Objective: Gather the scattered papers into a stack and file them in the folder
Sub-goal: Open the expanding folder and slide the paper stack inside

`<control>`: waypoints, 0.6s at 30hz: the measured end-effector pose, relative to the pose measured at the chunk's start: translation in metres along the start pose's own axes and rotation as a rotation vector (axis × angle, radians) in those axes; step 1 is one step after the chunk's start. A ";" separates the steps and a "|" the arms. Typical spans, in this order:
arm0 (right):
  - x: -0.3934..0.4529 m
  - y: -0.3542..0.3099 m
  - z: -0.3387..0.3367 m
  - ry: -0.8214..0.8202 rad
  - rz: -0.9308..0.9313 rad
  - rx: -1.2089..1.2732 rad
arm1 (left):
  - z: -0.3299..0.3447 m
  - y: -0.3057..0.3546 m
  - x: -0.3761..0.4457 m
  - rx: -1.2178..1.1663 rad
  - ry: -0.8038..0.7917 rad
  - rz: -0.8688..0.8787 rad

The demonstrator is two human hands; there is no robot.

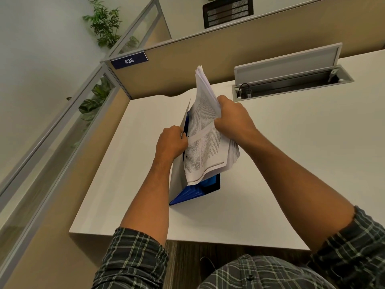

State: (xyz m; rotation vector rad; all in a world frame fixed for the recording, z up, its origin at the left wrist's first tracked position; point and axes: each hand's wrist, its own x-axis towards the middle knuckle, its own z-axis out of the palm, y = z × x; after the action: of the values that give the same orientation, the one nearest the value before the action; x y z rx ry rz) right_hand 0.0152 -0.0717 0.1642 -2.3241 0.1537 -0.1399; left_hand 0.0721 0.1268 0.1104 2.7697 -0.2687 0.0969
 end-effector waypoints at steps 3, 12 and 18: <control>-0.002 -0.003 -0.010 0.046 -0.029 -0.005 | 0.000 0.000 0.000 -0.003 -0.020 -0.003; -0.010 0.000 0.002 -0.015 0.002 0.050 | 0.003 0.002 -0.002 -0.076 0.042 -0.058; -0.012 0.002 0.008 -0.047 0.019 0.060 | 0.006 0.005 -0.003 -0.078 0.093 -0.106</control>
State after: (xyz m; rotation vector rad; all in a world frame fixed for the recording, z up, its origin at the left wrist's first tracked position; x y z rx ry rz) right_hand 0.0044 -0.0657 0.1570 -2.2638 0.1461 -0.0797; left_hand 0.0687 0.1209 0.1060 2.6869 -0.0997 0.1842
